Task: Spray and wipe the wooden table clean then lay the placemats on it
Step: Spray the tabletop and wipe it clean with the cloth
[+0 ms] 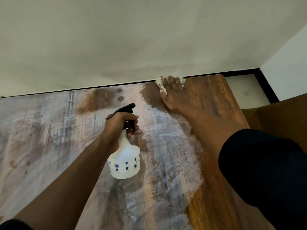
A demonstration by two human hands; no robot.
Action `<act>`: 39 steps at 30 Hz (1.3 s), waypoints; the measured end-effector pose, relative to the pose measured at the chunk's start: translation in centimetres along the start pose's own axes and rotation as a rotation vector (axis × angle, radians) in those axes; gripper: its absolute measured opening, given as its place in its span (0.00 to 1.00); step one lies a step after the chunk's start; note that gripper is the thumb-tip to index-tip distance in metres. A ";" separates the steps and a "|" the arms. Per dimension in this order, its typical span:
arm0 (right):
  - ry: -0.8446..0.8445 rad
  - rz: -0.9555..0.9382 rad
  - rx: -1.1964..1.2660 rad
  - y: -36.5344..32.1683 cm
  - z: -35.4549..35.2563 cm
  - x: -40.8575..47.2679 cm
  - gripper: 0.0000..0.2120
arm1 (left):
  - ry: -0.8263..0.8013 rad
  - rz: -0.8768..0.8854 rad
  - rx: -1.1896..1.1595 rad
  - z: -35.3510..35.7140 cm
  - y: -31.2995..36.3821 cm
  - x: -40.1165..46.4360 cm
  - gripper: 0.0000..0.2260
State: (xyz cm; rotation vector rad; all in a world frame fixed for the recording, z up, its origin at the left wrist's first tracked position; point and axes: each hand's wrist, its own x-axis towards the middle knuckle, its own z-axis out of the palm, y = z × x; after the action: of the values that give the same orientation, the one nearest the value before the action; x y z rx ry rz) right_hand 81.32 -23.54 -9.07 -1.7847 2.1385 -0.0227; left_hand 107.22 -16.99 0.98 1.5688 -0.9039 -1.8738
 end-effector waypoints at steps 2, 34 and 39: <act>0.009 0.054 0.027 3.1 -0.8 -0.3 0.32 | -0.025 0.016 -0.011 1.2 -0.2 0.3 0.16; 0.011 -0.624 -0.239 3.8 3.4 -6.0 0.34 | 0.096 -0.123 0.001 7.3 -2.1 -0.2 0.03; 0.026 -0.149 -0.054 6.0 1.0 -4.5 0.33 | 0.097 -0.059 -0.034 4.9 -2.1 -0.9 0.08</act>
State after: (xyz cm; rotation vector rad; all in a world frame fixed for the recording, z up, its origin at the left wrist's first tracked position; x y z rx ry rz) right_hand 76.52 -17.82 -10.32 -1.9818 2.0374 -0.0252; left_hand 102.61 -14.23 0.46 1.6667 -0.7874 -1.8264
